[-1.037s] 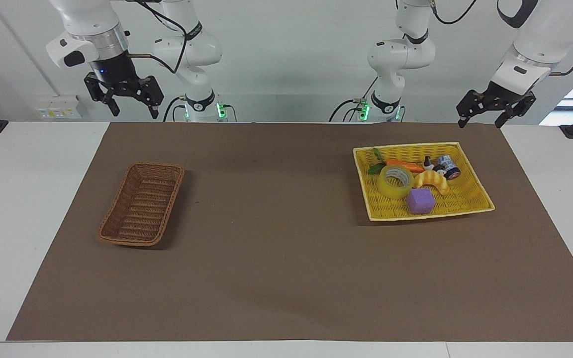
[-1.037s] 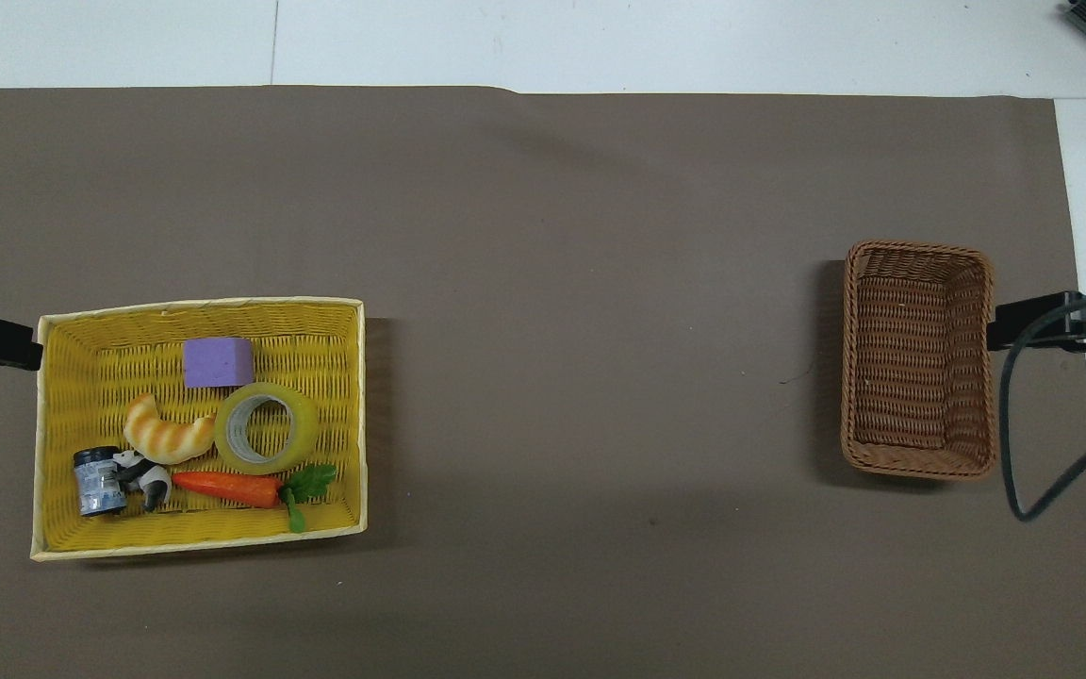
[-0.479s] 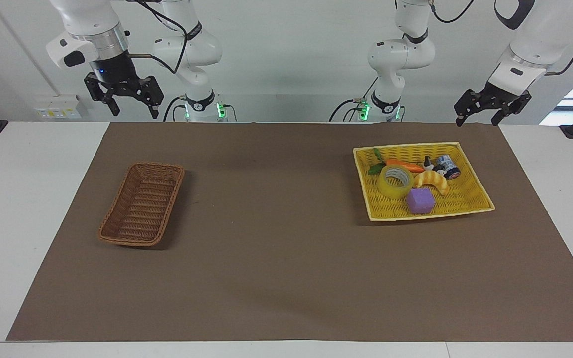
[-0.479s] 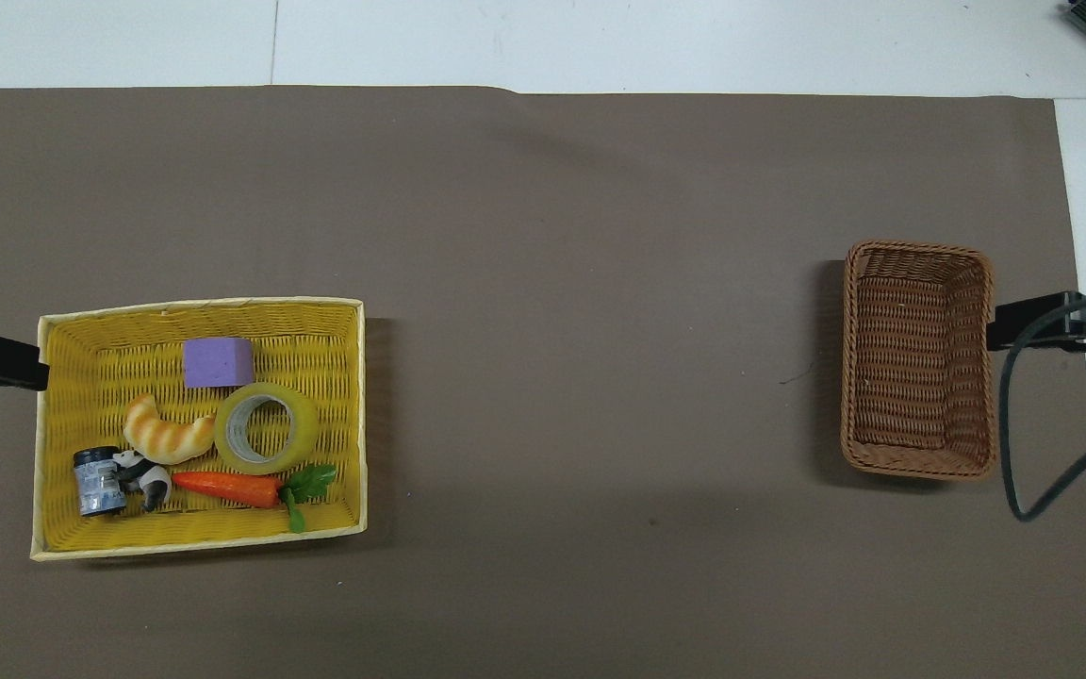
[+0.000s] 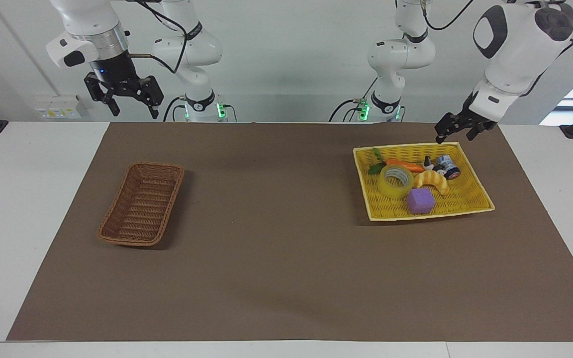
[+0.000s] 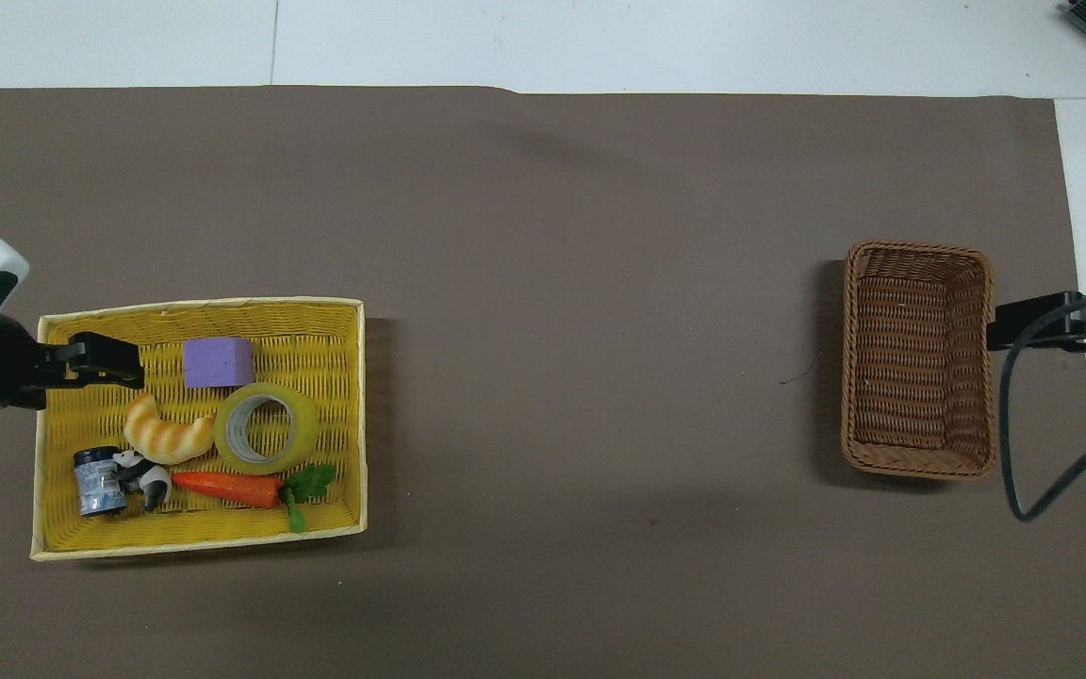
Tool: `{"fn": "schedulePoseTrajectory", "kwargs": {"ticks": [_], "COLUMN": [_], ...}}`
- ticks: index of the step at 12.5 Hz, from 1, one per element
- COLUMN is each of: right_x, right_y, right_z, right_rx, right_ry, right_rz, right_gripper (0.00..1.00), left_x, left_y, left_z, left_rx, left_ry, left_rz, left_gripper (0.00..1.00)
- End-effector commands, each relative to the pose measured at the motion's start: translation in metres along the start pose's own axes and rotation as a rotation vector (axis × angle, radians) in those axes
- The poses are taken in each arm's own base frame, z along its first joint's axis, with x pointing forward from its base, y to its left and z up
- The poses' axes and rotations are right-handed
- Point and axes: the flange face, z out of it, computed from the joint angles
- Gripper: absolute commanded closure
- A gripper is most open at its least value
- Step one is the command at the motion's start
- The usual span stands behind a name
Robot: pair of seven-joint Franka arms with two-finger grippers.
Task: Move tape to another basket
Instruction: 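Reach the left gripper into the yellow basket and grasp the tape roll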
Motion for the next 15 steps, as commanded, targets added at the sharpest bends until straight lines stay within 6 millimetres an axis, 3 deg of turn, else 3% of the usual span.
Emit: {"fn": "schedulePoseTrajectory", "kwargs": {"ticks": [1,6,8,10,15], "right_x": [0.001,0.002,0.001,0.0,0.0], "right_y": [0.003,0.005,0.004,0.005,0.005], "right_z": [-0.002,-0.002,-0.002,0.0,-0.001], "right_rx": [0.007,0.006,0.006,0.006,0.006], "right_ry": [-0.005,-0.005,-0.005,-0.009,-0.008], "right_rz": [-0.008,-0.011,-0.012,-0.013,-0.01], "right_gripper": [0.0,0.0,0.0,0.0,0.0], "left_x": [-0.024,-0.047,-0.064,-0.069,-0.07], "left_y": [0.011,0.038,0.037,0.034,0.027], "left_z": [0.047,0.143,0.182,0.195,0.21], "left_rx": [-0.012,-0.017,0.01,0.002,-0.024], "left_ry": [0.028,0.067,0.047,0.075,0.114], "left_rz": [-0.071,-0.188,-0.167,-0.179,-0.338], "left_gripper": [0.0,0.0,0.0,0.0,0.24]}}
